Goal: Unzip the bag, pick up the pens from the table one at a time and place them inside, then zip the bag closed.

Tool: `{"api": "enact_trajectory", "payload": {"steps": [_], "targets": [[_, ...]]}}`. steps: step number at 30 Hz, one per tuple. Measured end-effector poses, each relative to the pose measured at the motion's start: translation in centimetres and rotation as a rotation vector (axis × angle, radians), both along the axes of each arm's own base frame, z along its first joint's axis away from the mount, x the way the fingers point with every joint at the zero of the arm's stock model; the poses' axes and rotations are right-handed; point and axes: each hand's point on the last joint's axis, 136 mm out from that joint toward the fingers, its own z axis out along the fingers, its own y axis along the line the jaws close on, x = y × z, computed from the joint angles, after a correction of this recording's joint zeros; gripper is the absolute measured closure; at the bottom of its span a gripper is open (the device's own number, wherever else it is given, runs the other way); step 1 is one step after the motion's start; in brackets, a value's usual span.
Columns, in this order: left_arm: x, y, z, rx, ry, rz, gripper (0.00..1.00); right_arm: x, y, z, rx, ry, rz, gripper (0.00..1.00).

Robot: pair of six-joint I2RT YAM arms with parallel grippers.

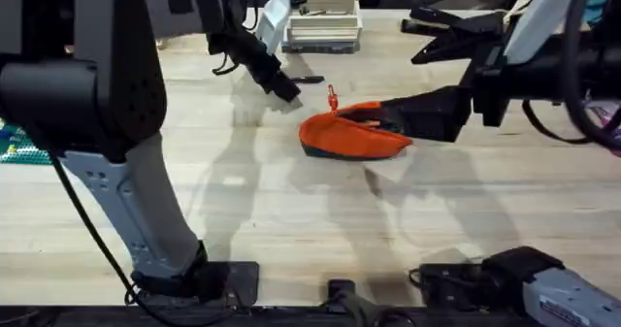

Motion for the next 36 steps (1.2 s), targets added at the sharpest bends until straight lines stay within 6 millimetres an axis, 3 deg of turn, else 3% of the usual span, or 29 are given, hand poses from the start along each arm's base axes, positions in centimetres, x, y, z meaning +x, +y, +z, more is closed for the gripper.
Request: {"api": "enact_trajectory", "payload": {"steps": [4,7,11,20,28,32,36], "targets": [[-0.2,0.0,0.0,0.002,0.007,0.0,0.471,0.0,0.0,0.0,0.0,0.0,0.0,0.004],[-0.4,0.0,-0.1,-0.005,0.021,0.002,0.707,0.0,0.0,0.0,0.0,0.0,0.0,0.004],[-0.8,-0.3,0.0,-0.025,0.04,-0.002,0.939,0.0,0.0,0.0,0.0,0.0,0.0,0.004],[-1.0,-0.4,0.1,-0.027,0.053,-0.003,0.96,0.0,0.0,0.0,0.0,0.0,0.0,0.004],[-2.8,-0.5,0.5,0.014,0.132,-0.006,0.959,-0.1,0.0,0.1,0.001,-0.003,0.0,0.004],[-2.8,-1.4,3.0,0.015,0.081,-0.011,0.959,-0.7,-0.2,1.2,0.011,-0.043,0.0,0.004],[-3.0,-2.7,7.5,-0.001,-0.014,-0.015,0.958,-2.1,-0.6,2.9,0.028,-0.107,0.0,0.004]]}}
